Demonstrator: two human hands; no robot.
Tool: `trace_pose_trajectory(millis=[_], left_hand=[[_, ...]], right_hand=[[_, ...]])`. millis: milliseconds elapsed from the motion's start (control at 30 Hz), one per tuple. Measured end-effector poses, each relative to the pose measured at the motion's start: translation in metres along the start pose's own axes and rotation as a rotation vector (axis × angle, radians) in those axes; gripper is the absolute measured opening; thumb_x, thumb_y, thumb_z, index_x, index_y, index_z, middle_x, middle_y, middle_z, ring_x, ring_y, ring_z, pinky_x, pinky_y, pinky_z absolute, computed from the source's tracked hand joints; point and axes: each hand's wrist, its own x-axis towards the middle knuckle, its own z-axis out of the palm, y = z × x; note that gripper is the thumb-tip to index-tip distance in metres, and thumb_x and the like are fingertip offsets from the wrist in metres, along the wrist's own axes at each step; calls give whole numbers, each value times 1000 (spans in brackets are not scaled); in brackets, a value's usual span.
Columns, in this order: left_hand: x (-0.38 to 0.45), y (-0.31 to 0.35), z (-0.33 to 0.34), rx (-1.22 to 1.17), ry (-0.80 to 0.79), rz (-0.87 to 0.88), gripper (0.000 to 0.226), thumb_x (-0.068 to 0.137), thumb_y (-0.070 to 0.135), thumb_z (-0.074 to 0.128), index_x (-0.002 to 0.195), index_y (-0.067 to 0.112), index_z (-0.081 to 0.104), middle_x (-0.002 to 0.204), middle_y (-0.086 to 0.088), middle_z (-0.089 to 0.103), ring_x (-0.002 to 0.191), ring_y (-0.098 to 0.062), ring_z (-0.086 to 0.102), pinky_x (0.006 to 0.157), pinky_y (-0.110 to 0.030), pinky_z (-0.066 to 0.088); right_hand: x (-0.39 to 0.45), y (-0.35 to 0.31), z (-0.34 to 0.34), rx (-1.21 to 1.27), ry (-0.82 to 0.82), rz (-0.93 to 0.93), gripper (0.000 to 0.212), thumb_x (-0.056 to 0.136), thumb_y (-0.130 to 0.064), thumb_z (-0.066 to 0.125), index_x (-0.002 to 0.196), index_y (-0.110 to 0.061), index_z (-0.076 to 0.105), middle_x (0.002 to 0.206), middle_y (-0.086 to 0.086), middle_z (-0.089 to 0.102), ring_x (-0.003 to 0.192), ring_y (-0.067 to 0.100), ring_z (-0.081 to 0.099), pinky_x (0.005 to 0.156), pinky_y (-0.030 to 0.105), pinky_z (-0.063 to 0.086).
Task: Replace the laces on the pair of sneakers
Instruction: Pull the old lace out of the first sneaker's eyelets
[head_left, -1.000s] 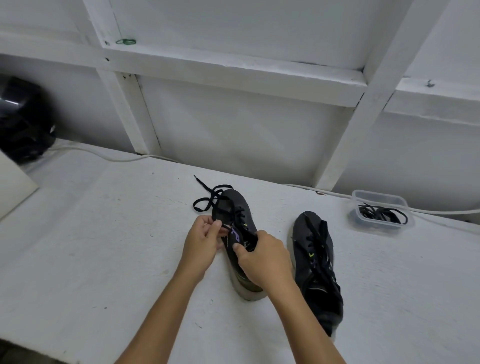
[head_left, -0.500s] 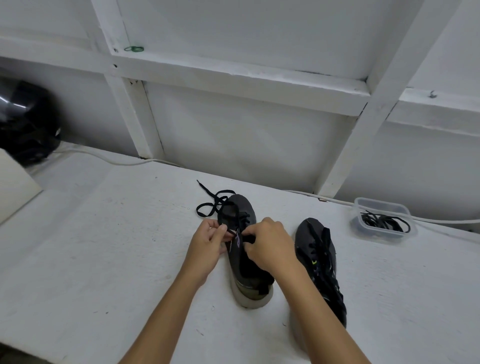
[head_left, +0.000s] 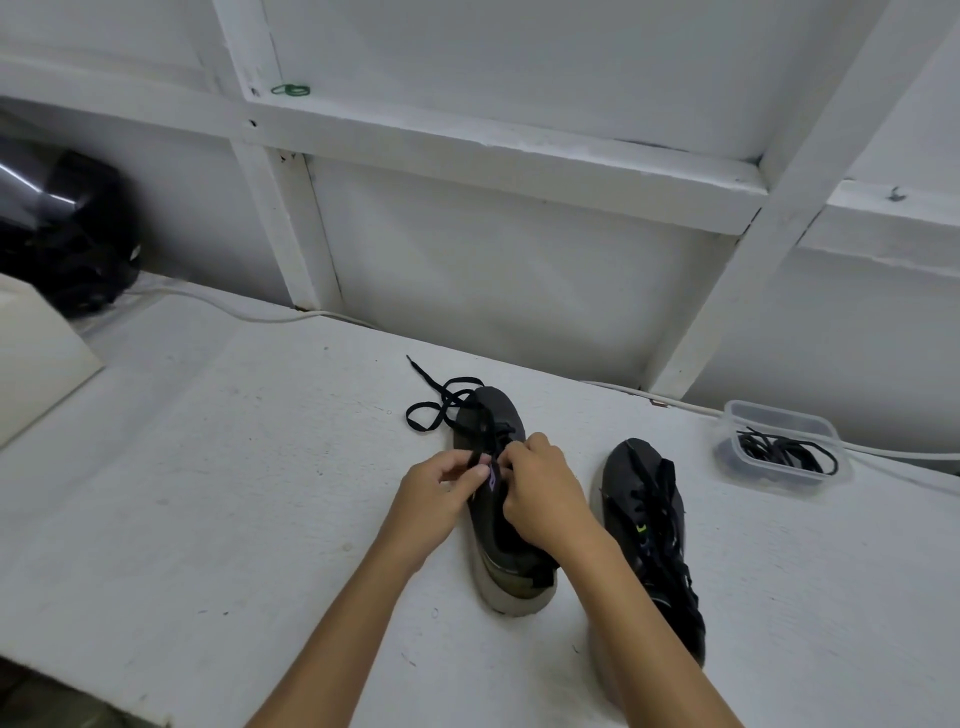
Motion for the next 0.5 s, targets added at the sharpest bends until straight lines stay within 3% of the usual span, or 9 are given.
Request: trace_pose_trajectory(millis=[67, 233, 500], left_hand=[[1, 1, 0, 25, 6, -1, 15, 95, 24, 66, 106, 30, 75, 99, 11, 76, 101, -5, 68, 95, -30, 53], [5, 4, -6, 122, -1, 9, 13, 93, 25, 69, 99, 34, 76, 91, 18, 76, 90, 4, 68, 81, -16, 49], [4, 2, -7, 123, -22, -6, 14, 93, 26, 69, 99, 36, 76, 93, 17, 76, 92, 3, 68, 84, -18, 50]], right_hand=[[2, 0, 0, -37, 7, -15, 17, 99, -15, 51, 115, -15, 54, 123, 6, 44, 108, 25, 43, 80, 34, 42], [6, 1, 3, -224, 45, -89, 22, 101, -20, 49, 122, -14, 51, 127, 5, 44, 112, 27, 47, 76, 35, 38], [8, -3, 8, -350, 57, -97, 25, 104, -21, 44, 126, -11, 49, 131, 8, 44, 118, 29, 44, 82, 39, 40]])
